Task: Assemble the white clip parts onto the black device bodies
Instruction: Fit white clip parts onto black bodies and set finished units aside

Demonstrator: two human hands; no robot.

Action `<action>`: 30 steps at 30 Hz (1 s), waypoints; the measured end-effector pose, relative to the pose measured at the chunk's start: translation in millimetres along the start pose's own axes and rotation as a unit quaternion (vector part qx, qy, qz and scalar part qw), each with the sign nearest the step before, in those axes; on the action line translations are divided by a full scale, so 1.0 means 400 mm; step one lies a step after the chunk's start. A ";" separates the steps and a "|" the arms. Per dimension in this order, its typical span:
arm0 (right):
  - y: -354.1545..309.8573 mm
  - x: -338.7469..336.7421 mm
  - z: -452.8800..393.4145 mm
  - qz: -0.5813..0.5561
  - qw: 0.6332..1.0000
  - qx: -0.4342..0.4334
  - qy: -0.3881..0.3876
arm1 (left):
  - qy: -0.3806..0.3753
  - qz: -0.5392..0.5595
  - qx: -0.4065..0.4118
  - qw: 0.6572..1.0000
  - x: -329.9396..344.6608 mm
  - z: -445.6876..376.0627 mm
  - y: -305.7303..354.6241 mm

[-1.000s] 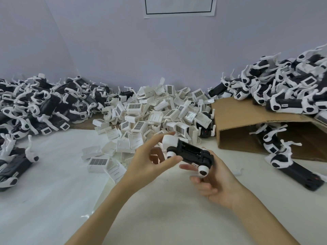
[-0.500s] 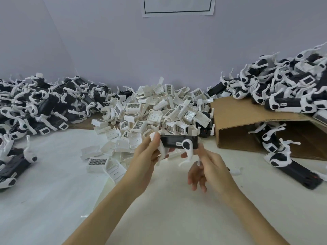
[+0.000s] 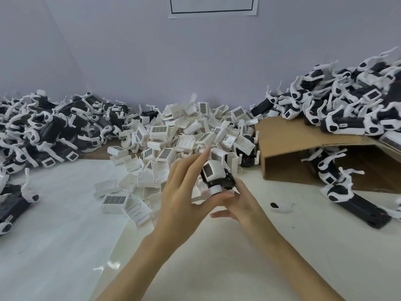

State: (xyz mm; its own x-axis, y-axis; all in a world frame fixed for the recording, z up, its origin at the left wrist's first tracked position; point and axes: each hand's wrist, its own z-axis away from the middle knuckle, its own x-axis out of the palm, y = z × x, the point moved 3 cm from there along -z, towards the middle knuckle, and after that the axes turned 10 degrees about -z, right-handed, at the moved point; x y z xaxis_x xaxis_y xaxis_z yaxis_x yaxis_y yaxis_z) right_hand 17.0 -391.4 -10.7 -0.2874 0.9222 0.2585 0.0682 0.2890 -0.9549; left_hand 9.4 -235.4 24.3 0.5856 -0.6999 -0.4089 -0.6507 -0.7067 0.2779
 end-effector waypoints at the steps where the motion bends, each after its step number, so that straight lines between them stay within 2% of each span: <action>1: 0.000 0.003 0.000 -0.019 1.000 0.005 -0.007 | 0.001 -0.016 0.008 1.000 -0.001 -0.003 0.003; 5: 0.005 0.007 -0.001 -0.044 0.998 0.024 -0.030 | -0.029 -0.033 -0.015 0.999 -0.004 0.002 -0.001; 7: 0.009 0.001 -0.003 -0.011 1.000 0.005 -0.003 | -0.048 0.003 -0.081 0.996 -0.003 0.005 -0.003; 9: 0.007 -0.012 -0.006 0.051 0.997 -0.040 0.028 | -0.053 0.094 -0.179 0.978 -0.002 0.003 -0.006; 10: 0.005 -0.017 -0.006 0.074 0.995 -0.059 0.030 | -0.045 0.160 -0.244 0.955 -0.002 -0.001 -0.013; 11: 0.003 -0.022 -0.006 0.088 0.993 -0.073 0.027 | -0.025 0.235 -0.322 0.917 -0.005 -0.005 -0.027; 13: 0.003 -0.038 -0.008 0.126 0.988 -0.088 0.030 | 0.035 0.359 -0.469 0.806 -0.013 -0.010 -0.077; 14: 0.003 -0.048 -0.009 0.166 0.981 -0.094 0.037 | 0.063 0.393 -0.511 0.761 -0.021 -0.013 -0.104; 15: 0.005 -0.057 -0.011 0.220 0.969 -0.098 0.044 | 0.084 0.412 -0.535 0.732 -0.030 -0.016 -0.129; 17: 0.014 -0.070 -0.012 0.343 0.932 -0.108 0.043 | 0.111 0.429 -0.559 0.701 -0.049 -0.020 -0.171; 20: 0.036 -0.065 -0.022 0.508 0.854 -0.113 -0.006 | 0.116 0.389 -0.608 0.682 -0.061 -0.011 -0.205; 22: 0.054 -0.061 -0.033 0.565 0.819 -0.099 -0.031 | 0.113 0.385 -0.633 0.662 -0.055 -0.001 -0.211; 26: 0.046 -0.056 -0.042 0.560 0.817 -0.139 -0.027 | 0.096 0.408 -0.646 0.638 -0.041 0.011 -0.204; 30: 0.048 -0.060 -0.038 0.509 0.854 -0.107 -0.011 | 0.081 0.400 -0.655 0.636 -0.032 0.017 -0.196</action>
State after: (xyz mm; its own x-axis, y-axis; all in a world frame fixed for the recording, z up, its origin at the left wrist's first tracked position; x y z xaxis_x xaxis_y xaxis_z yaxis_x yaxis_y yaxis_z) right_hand 39.7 -404.1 -32.9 0.0070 0.7194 -0.6945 0.4661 -0.6168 -0.6343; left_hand 49.5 -170.3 1.9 0.4311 -0.8166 0.3838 0.1272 0.4761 0.8702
